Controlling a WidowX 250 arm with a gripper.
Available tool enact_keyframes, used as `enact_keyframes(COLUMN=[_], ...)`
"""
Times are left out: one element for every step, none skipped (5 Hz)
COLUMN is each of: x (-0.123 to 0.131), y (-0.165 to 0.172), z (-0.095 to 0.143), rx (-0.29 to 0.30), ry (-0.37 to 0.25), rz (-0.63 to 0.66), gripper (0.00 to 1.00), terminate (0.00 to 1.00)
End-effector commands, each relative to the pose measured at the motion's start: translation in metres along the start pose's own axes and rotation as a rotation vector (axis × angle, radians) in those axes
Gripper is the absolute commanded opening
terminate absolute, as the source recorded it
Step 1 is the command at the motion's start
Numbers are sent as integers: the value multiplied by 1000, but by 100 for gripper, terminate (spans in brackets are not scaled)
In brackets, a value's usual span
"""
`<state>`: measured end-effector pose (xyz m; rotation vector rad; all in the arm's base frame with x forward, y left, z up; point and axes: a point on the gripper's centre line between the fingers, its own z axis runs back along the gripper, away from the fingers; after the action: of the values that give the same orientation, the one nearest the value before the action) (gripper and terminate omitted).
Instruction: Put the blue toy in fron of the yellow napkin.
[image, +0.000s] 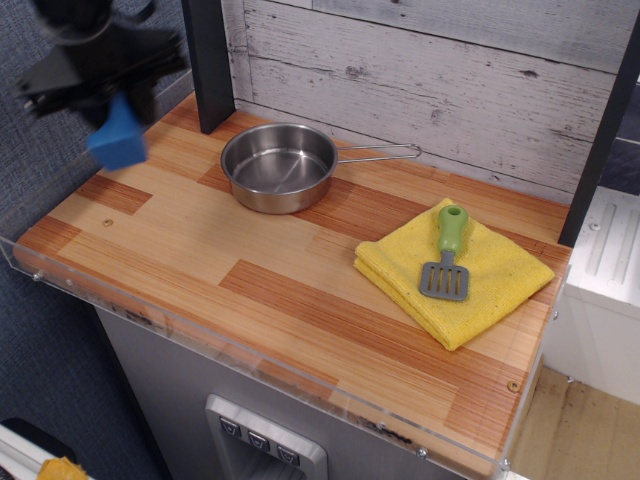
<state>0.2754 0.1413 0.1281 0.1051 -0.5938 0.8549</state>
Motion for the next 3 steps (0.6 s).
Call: enact_keyframes(x=[-26,-47,-70], y=[-53,-61,-66], z=[36,38,39], rx=[-189,-221,-247], ry=[-14,15,41], rz=[-226,-304,-375], gripper=[0,0,0], terminate=[0,0,0])
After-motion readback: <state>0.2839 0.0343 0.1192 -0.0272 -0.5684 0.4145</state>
